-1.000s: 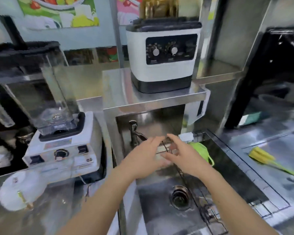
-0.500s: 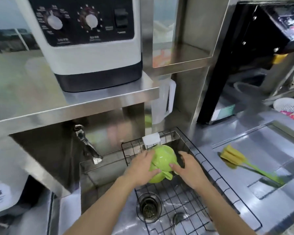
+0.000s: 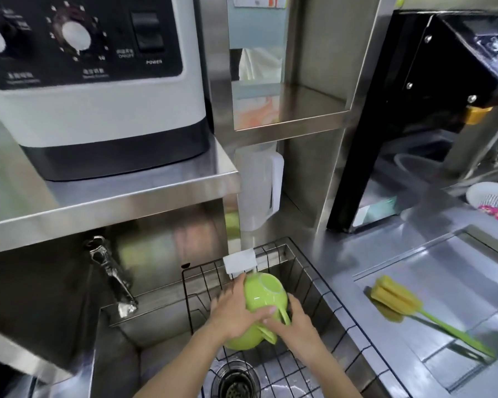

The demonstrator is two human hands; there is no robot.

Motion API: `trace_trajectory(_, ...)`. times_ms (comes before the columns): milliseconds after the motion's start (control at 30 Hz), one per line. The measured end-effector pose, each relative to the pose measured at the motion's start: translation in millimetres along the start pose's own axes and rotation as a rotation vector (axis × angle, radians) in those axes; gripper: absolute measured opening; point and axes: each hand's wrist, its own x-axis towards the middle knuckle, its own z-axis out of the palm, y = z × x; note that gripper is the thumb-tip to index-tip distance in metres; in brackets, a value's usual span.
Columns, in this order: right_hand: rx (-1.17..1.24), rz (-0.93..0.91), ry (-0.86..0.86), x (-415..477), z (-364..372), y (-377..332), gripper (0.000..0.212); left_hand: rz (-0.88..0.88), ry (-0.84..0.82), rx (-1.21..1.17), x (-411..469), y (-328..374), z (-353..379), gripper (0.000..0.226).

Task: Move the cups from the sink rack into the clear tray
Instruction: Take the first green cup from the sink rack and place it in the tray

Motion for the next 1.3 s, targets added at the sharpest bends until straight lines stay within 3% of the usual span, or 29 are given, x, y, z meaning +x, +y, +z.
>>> trace_trajectory(100, -0.083, -0.033, 0.030, -2.1, 1.8, -4.7, 0.107, -0.040, 0.047, -0.089, 0.8, 3.0, -1.1, 0.111)
trace_trajectory(200, -0.136, -0.063, 0.121, -10.3, 2.1, -11.1, 0.100, -0.019, 0.109, -0.125, -5.6, 3.2, -5.8, 0.097)
trace_trajectory(300, -0.094, -0.076, 0.172, -12.1, -0.7, -19.0, 0.096, 0.016, 0.174, -0.098, -13.9, 9.9, -11.7, 0.082)
trace_trajectory(367, -0.064, -0.144, 0.208, -33.2, 4.1, -40.8, 0.098, 0.050, 0.284, -0.150, -37.0, 6.1, -29.7, 0.082)
trace_trajectory(500, 0.024, -0.251, 0.299, -45.7, -1.2, -52.4, 0.094, 0.156, 0.347, -0.197, -46.2, 17.5, -37.9, 0.079)
trace_trajectory(600, 0.107, -0.340, 0.374, -63.6, -2.8, -52.4, 0.093, 0.253, 0.335, -0.247, -58.2, 24.3, -46.4, 0.090)
trace_trajectory(700, 0.027, -0.512, 0.505, -75.0, 0.1, -53.9, 0.100, 0.331, 0.264, -0.347, -76.6, 26.9, -59.7, 0.099)
trace_trajectory(900, -0.035, -0.795, 0.676, -126.7, 15.4, -110.1, 0.088, 0.438, 0.395, -0.483, -143.6, 16.3, -113.7, 0.115)
trace_trajectory(1133, -0.002, -0.950, 0.703, -191.9, 63.9, -171.6, 0.086, 0.594, 0.552, -0.422, -232.7, -18.4, -180.5, 0.102)
trace_trajectory(1300, -0.001, -1.075, 0.691, -231.6, 118.7, -211.6, 0.087, 0.573, 0.654, -0.338, -290.5, -66.4, -222.6, 0.098)
